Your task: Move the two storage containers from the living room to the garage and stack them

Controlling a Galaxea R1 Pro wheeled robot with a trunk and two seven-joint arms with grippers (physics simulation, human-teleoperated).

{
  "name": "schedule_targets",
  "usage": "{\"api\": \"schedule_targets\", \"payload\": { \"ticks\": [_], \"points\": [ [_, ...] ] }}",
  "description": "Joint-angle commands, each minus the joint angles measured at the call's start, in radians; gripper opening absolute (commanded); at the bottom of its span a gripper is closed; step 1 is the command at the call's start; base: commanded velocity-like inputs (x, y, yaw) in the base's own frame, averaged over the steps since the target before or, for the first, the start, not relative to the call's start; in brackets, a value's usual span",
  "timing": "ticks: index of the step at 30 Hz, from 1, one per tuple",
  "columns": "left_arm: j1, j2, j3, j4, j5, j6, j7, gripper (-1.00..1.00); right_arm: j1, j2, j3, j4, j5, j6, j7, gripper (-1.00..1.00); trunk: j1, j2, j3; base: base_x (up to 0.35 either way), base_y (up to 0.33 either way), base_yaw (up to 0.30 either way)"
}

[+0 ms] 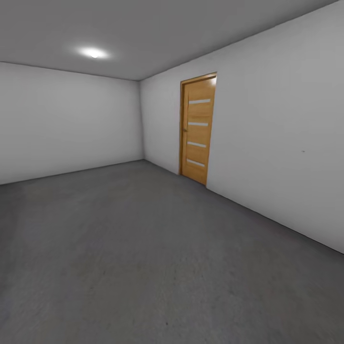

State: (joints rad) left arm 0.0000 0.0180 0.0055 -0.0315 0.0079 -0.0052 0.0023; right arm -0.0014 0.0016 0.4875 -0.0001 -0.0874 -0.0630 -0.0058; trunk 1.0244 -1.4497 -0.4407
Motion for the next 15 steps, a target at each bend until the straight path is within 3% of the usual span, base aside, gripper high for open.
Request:
{"api": "schedule_targets", "payload": {
  "ticks": [1,15],
  "points": [
    [0.0,0.0,0.0,-0.001,0.001,-0.001,0.0,1.0,0.0,0.0,0.008,0.0,-0.009,-0.003,-0.001,1.0,0.001,0.0,-0.001,0.322,0.0,0.0],
    [0.0,-0.001,0.001,-0.001,0.001,0.0,0.0,1.0,0.0,0.0,0.008,0.0,-0.009,-0.003,-0.001,1.0,0.001,0.0,-0.001,0.322,0.0,0.0]
  ]
}}
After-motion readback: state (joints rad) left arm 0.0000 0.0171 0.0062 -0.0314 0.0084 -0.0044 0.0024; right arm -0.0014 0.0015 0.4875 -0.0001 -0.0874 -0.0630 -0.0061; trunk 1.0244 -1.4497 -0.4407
